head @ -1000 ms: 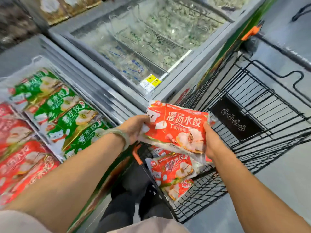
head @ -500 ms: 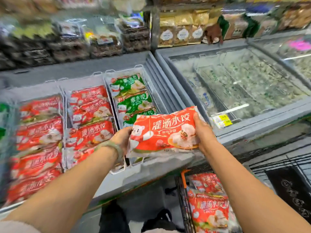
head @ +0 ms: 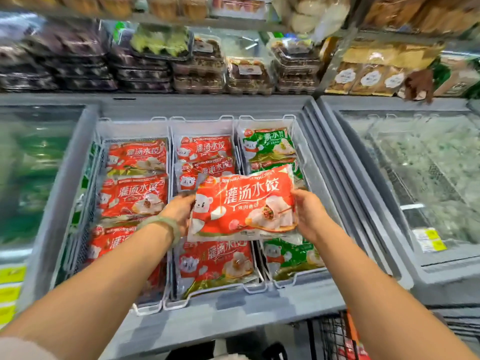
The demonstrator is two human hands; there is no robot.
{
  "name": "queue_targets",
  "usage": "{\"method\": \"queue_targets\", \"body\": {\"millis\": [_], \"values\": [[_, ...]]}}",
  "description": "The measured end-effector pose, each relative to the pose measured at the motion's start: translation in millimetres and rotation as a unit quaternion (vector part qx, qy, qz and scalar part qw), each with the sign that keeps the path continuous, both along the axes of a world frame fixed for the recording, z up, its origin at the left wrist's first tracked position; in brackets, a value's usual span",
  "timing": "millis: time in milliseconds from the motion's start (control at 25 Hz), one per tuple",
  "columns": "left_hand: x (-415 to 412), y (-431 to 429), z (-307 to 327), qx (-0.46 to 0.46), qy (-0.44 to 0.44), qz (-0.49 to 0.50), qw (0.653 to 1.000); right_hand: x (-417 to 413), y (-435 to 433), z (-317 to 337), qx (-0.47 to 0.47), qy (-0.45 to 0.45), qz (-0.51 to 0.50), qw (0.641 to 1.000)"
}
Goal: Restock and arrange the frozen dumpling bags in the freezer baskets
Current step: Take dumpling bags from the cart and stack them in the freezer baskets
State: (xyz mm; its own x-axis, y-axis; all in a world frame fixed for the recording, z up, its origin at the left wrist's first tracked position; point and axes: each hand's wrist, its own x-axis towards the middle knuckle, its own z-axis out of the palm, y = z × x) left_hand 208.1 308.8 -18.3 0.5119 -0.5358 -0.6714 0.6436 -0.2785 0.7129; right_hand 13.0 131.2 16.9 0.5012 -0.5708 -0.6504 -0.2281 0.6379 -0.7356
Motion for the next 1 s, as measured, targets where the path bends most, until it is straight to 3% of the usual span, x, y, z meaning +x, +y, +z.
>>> {"method": "queue_targets", "body": {"millis": [160,320,520,680,880,1000], "values": [[62,15,-14,0.101,-0.118,-0.01,0.988,49,16,-9,0.003,0.044,0.036,0.998],[103,9,-24,0.131,-0.217,0.006,0.967,84,4,-13,-0.057,0.087,0.036,0.994],[129,-12,-35,0.194,-0.257,0.008,0.947,123,-37,-36,-0.185,0.192,0.106,0.958],[154,-33,-48,0.235,-0.283,-0.014,0.93,166,-76,-61,-0.304,0.341,0.243,0.856],[194,-73,-75,0.253,-0.282,-0.057,0.924,220,-108,-96,-0.404,0.377,0.443,0.705],[224,-101,-94,0.28,-0.274,-0.06,0.918,254,-131,-117,-0.43,0.381,0.468,0.672]]}}
